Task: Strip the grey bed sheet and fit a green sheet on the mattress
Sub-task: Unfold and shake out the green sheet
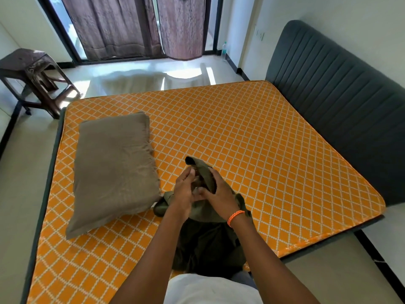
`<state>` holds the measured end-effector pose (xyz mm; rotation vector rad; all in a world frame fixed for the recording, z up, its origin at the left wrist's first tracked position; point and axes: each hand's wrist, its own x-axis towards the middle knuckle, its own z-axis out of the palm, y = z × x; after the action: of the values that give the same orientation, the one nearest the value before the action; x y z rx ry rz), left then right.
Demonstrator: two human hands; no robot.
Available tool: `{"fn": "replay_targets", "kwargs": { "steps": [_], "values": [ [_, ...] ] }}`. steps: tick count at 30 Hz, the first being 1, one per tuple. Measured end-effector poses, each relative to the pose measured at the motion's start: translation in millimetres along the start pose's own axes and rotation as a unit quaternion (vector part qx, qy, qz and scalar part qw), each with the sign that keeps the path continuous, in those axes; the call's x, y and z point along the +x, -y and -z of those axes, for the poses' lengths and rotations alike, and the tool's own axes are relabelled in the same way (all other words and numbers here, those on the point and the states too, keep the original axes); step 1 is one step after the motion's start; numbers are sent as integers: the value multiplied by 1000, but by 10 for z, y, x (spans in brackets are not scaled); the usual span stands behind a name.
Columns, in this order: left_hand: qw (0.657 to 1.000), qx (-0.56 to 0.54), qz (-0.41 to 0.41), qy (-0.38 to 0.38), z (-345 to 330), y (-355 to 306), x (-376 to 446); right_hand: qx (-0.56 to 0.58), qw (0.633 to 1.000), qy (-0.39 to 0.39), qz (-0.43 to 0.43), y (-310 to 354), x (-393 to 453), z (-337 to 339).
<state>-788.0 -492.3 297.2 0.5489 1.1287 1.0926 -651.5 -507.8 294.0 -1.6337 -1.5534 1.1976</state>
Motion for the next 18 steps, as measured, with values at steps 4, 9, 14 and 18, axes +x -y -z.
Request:
{"fn": "replay_targets", "kwargs": {
  "steps": [4,9,14,18],
  "values": [
    [992,103,-39,-55,-68,87,37,-24,996,-83,0,-36,74,14],
    [977,200,-75,-9,-53,159,54,70,995,-70,16,78,16,192],
    [979,176,-95,41,-129,98,21,180,983,-31,-28,166,-42,368],
    [985,142,-14,95,-171,27,-82,283,955,-11,-93,196,-102,484]
  ]
}}
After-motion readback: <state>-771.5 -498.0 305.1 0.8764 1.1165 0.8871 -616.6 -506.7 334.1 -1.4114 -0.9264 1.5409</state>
